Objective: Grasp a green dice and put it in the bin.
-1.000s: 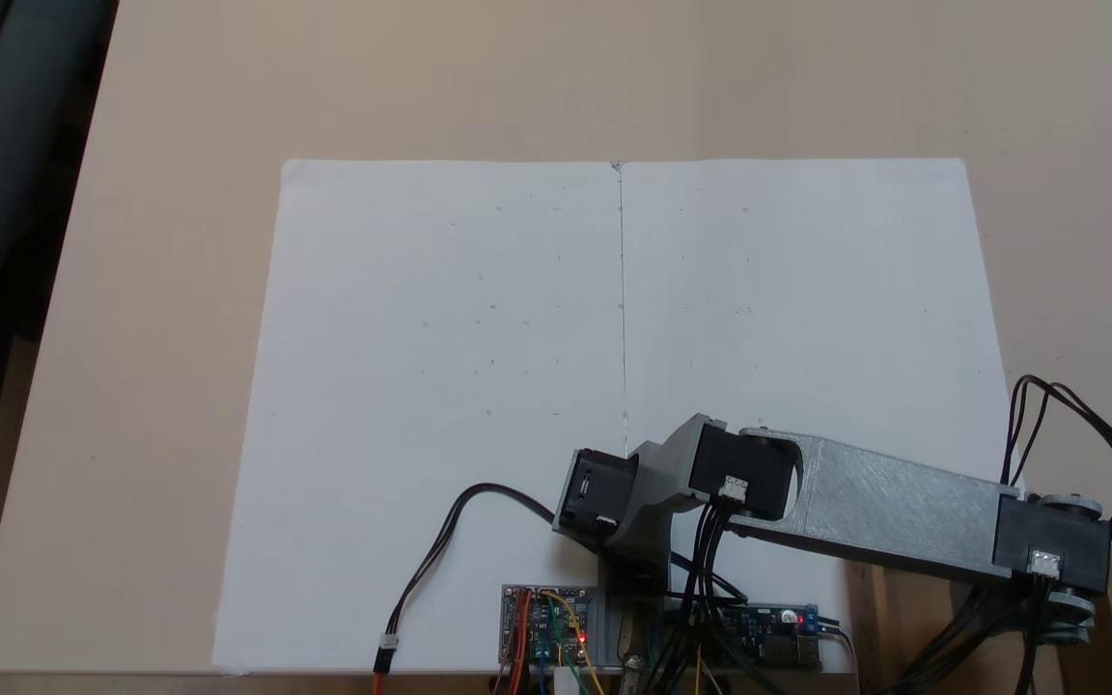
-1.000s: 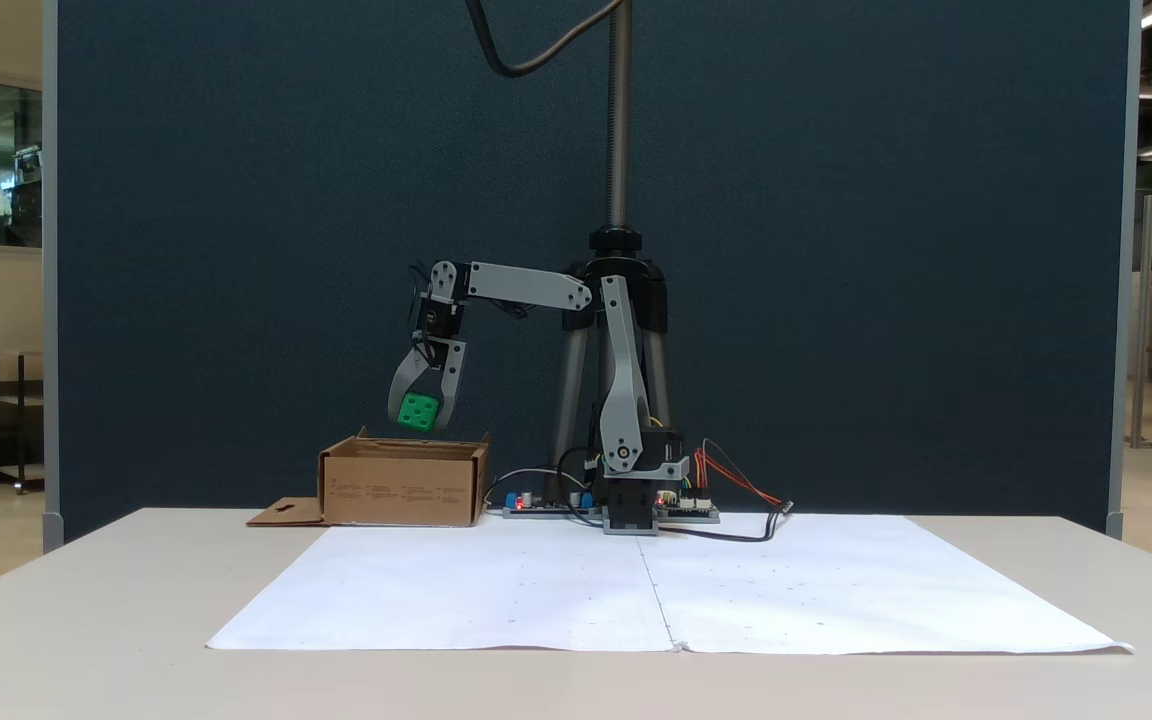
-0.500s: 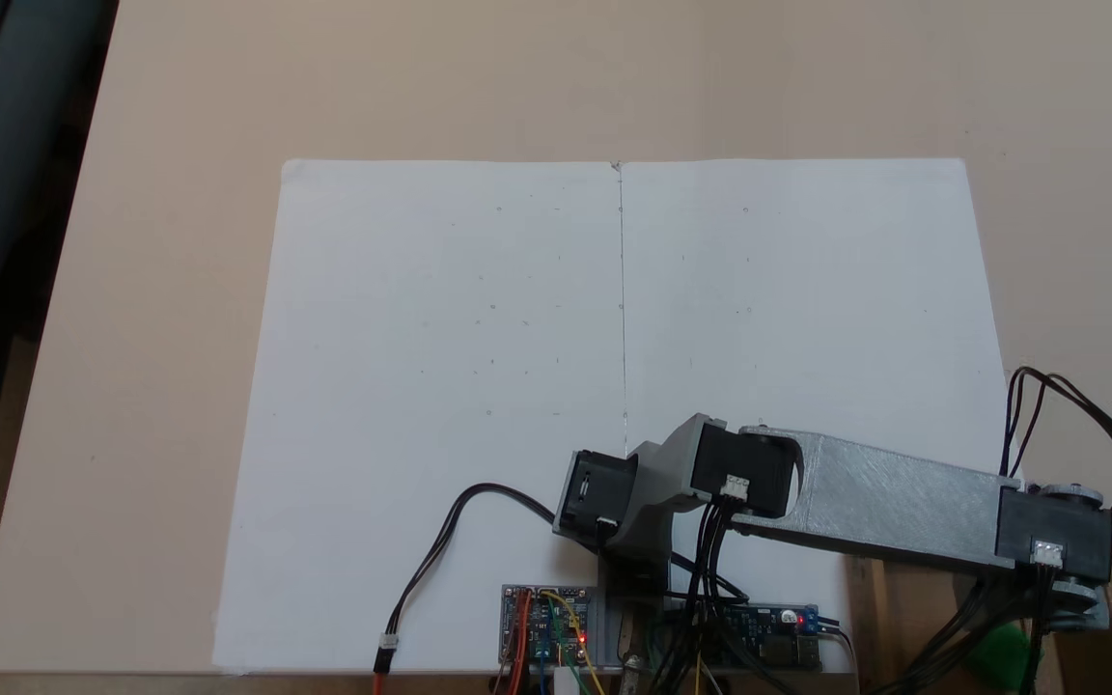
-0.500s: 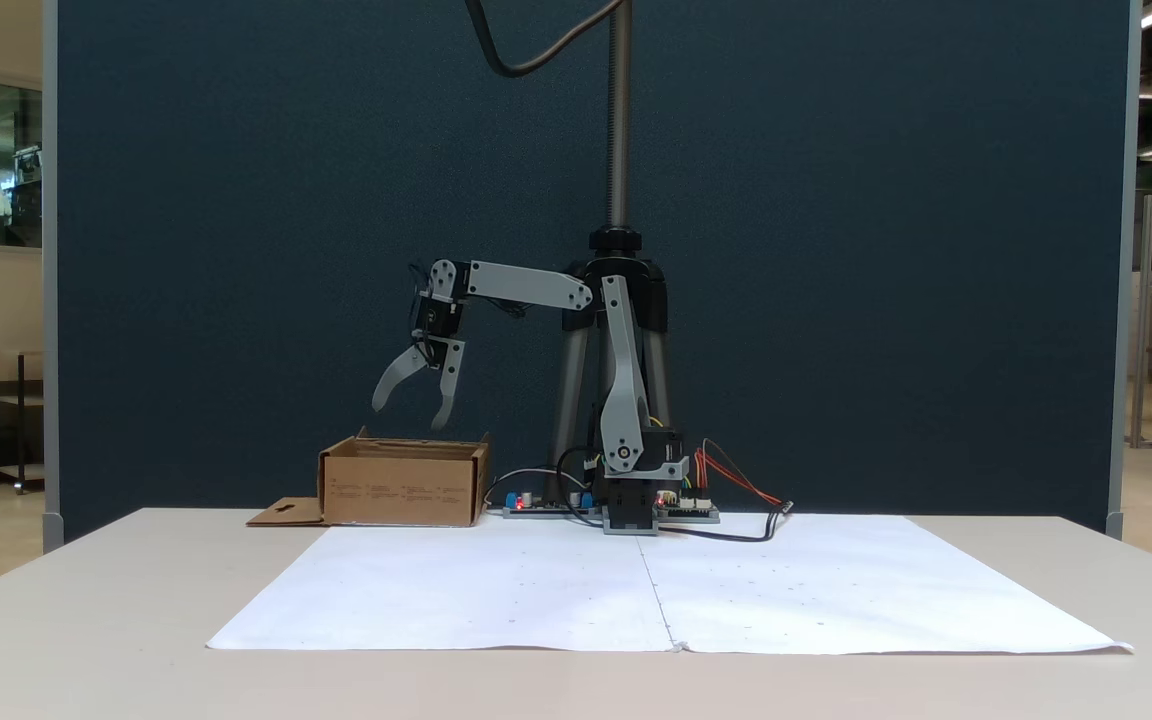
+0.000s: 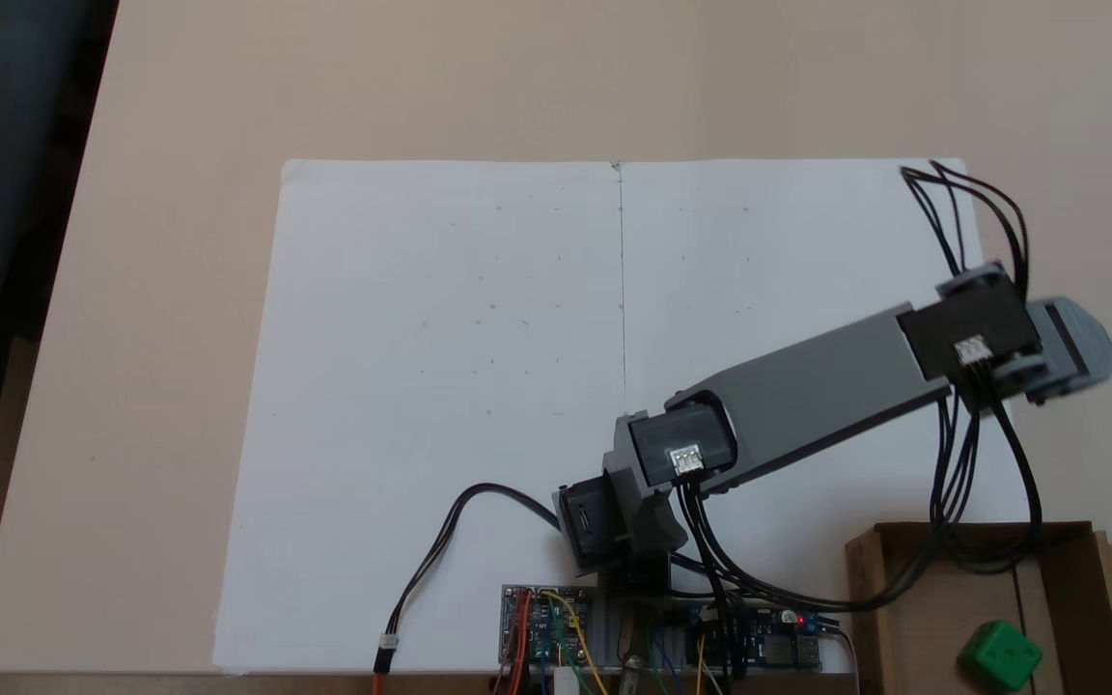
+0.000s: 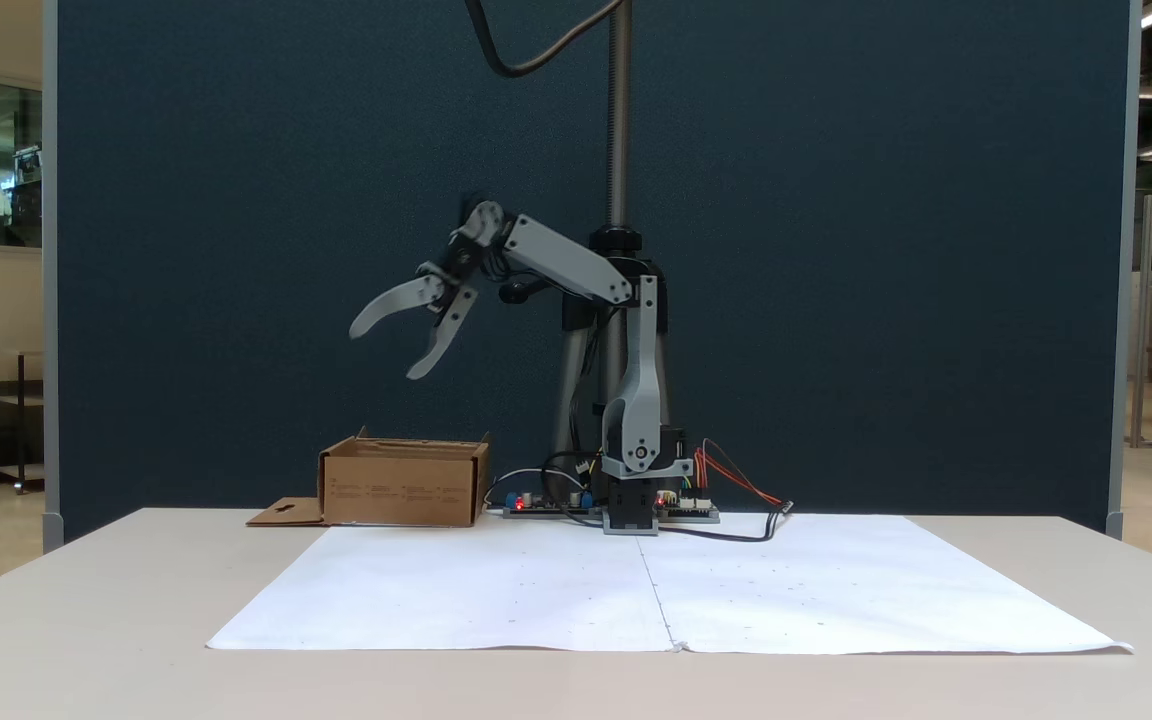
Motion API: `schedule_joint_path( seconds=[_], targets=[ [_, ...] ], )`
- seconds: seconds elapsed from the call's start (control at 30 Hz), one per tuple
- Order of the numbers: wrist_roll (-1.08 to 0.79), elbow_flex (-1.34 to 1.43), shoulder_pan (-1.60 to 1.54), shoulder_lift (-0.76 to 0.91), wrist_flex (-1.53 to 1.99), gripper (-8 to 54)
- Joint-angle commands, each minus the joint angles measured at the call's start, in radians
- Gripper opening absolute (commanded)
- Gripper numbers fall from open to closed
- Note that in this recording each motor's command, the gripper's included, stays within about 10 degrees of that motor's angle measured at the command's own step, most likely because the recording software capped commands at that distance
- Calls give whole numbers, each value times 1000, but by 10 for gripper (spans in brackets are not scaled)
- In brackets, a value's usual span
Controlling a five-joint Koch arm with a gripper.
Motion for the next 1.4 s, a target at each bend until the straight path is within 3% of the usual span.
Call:
schedule_joint_path(
  seconds=[0.0,0.4,0.57,0.8,1.37],
  targets=[
    [67,-41,-110,57,-26,437],
    [69,-20,-870,135,-92,441],
    [67,152,-1037,150,-257,439],
    [61,692,-1101,298,-552,422],
    [67,916,-1261,647,-1159,441]
  ],
)
